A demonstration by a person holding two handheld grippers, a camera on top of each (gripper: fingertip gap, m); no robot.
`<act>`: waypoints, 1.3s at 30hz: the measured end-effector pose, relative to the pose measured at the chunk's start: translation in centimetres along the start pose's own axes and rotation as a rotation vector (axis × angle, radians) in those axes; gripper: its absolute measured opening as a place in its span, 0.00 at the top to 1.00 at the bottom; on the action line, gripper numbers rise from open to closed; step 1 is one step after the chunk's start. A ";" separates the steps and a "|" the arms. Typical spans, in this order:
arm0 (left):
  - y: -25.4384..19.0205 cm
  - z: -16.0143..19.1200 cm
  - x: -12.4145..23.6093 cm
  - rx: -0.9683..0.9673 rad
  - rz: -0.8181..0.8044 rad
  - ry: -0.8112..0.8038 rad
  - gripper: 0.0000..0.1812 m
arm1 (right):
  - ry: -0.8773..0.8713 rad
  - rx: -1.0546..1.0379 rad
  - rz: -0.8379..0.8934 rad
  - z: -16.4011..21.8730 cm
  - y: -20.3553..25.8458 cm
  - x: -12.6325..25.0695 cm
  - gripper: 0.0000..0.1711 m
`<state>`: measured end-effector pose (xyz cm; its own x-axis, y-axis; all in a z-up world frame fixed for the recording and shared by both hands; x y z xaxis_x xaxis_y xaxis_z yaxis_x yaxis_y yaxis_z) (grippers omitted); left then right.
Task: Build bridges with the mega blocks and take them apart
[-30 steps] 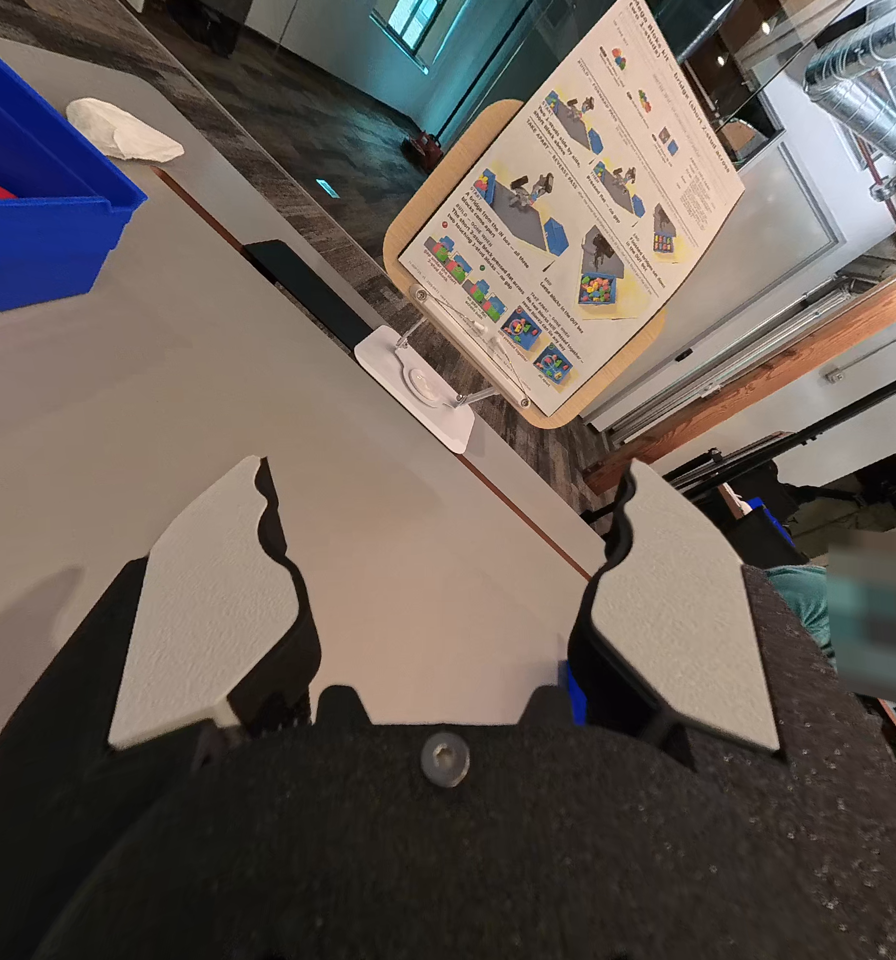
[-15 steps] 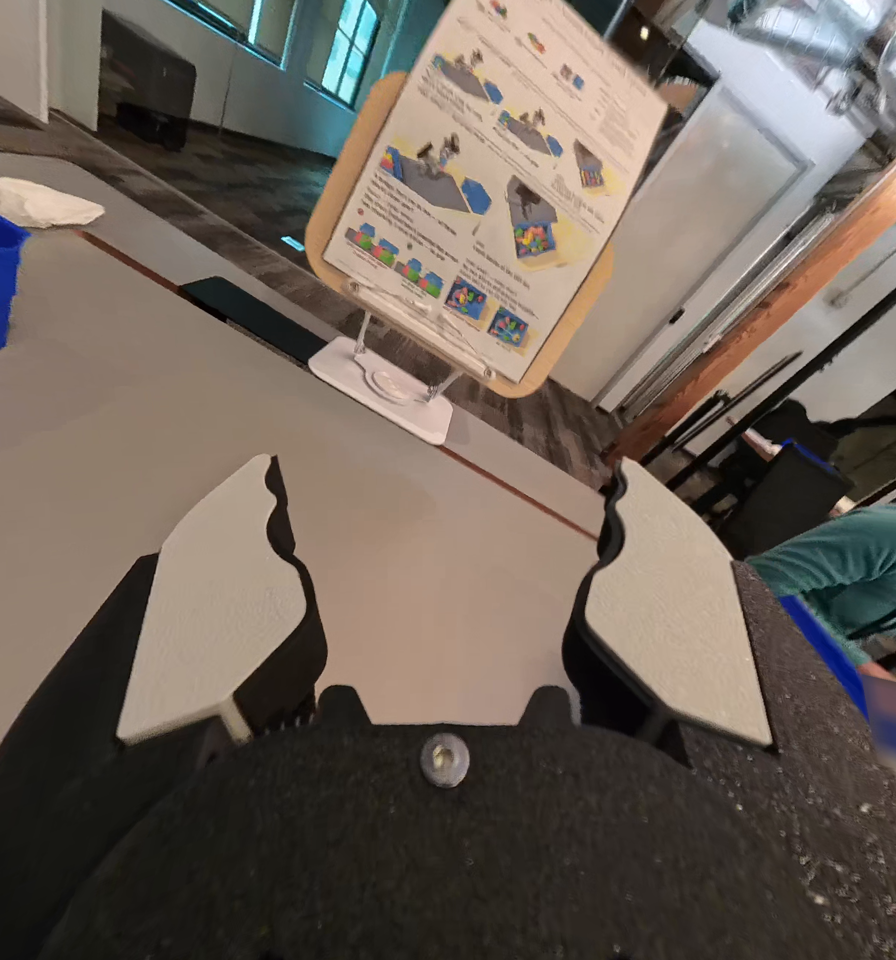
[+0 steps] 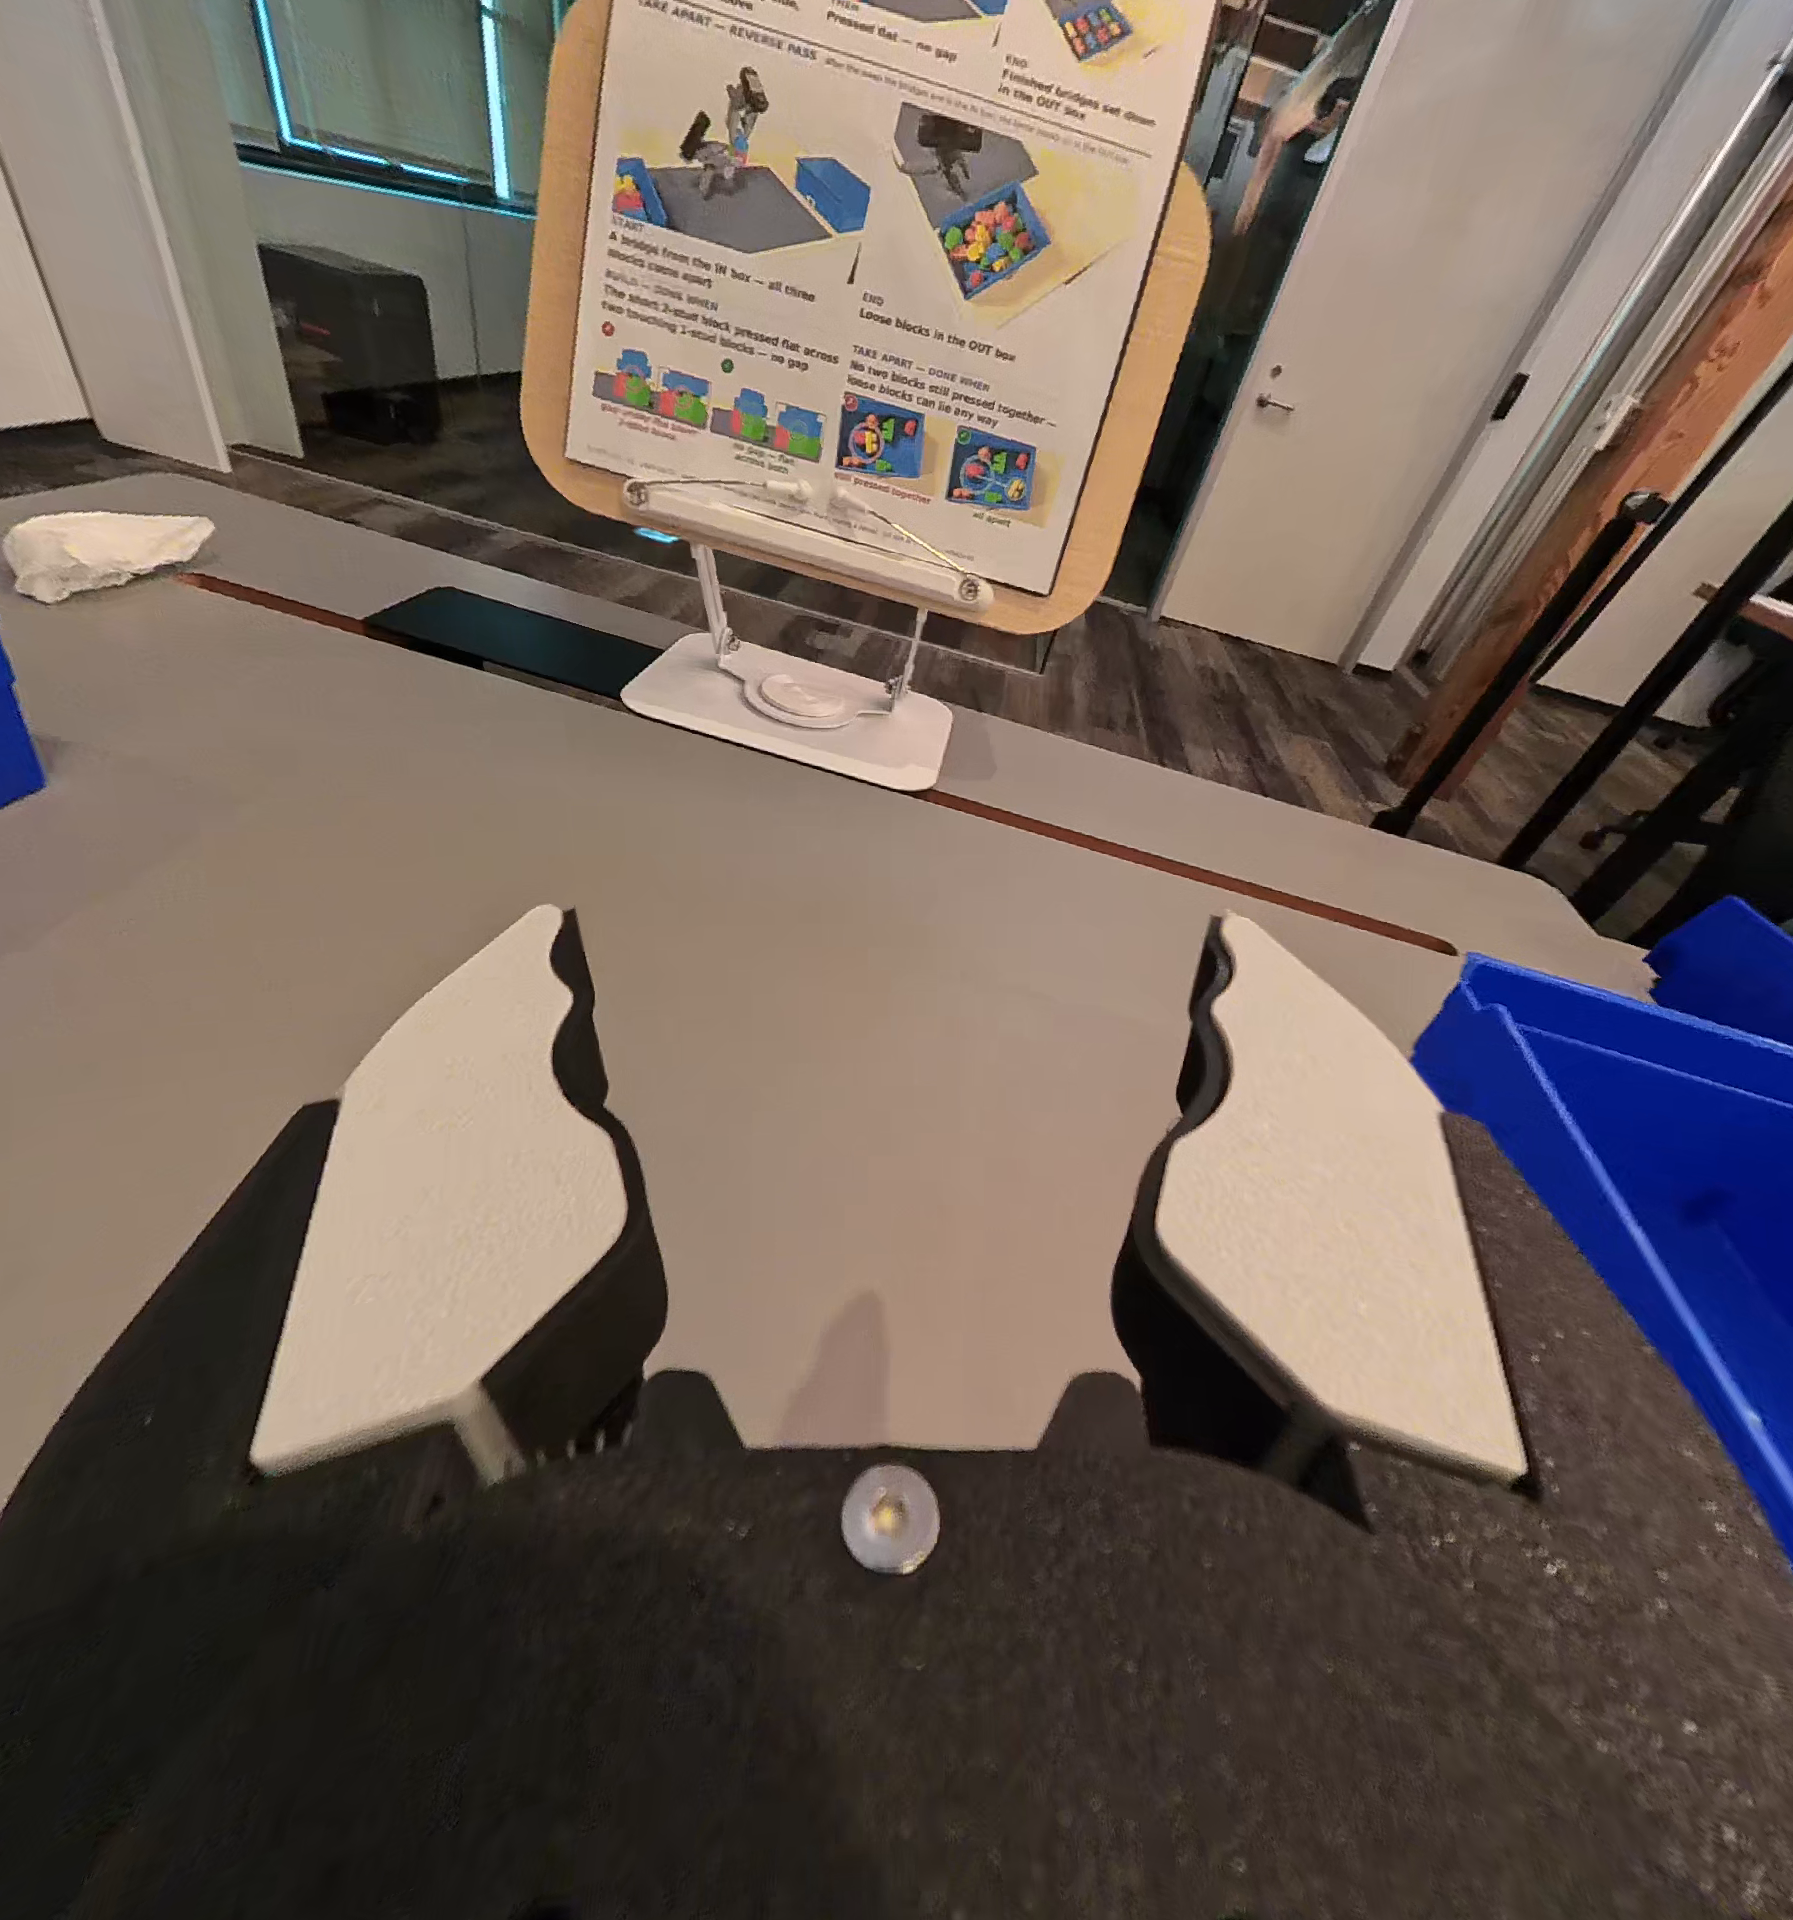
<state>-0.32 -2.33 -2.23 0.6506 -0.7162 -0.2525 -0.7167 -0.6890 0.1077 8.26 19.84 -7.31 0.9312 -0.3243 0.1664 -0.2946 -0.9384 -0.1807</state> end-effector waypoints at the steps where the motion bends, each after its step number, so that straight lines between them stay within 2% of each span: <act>1: 0.0 0.7 -0.4 -0.026 -0.019 0.021 0.66 | -0.004 -0.006 -0.020 0.1 0.3 -0.1 0.38; 5: 0.3 3.0 -2.1 -0.081 -0.106 0.105 0.65 | -0.020 -0.034 -0.076 0.7 1.0 -0.4 0.46; 9: 0.7 4.7 -3.8 -0.105 -0.171 0.169 0.65 | -0.043 0.026 -0.090 1.0 0.9 -0.4 0.45; 13: 1.1 6.3 -5.5 -0.114 -0.262 0.235 0.64 | -0.102 -0.049 -0.165 1.1 0.9 -0.7 0.42; 18: 0.5 6.6 -6.7 -0.121 -0.276 0.237 0.66 | -0.115 -0.033 -0.169 1.4 -0.3 -1.4 0.54; 20: 0.7 6.3 -7.0 -0.123 -0.276 0.225 0.69 | -0.133 -0.051 -0.206 1.2 -0.3 -1.8 0.59; 22: 1.1 5.9 -7.2 -0.117 -0.276 0.213 0.71 | -0.167 -0.059 -0.286 0.7 0.2 -2.2 0.70; 25: 2.1 4.4 -6.6 -0.104 -0.255 0.173 0.75 | -0.204 -0.066 -0.348 -0.1 0.8 -3.1 0.78; 31: 6.7 1.1 -3.9 -0.044 -0.187 0.148 0.79 | -0.292 -0.040 -0.488 -2.2 3.2 -5.0 0.84; 34: 11.1 0.0 -1.9 -0.025 -0.217 0.134 0.80 | -0.321 -0.043 -0.574 -3.2 4.7 -5.7 0.90; 39: 18.9 -0.5 1.8 -0.031 -0.301 0.159 0.82 | -0.331 -0.024 -0.691 -4.6 7.4 -7.2 0.91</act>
<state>-12.58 -16.67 -0.12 0.8647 -0.4865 -0.1248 -0.4798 -0.8736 0.0809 -1.63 14.70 -5.43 0.9200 0.3863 -0.0657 0.3772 -0.9185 -0.1192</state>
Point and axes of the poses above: each gripper's, where its closed fingertips meet, x back along the fingers, z out of its underside, y = z × x across the jaws, the point moved 3 cm from there along x, back along the fingers, and after that the axes turned 13 degrees about -z, right-handed, at the moved point
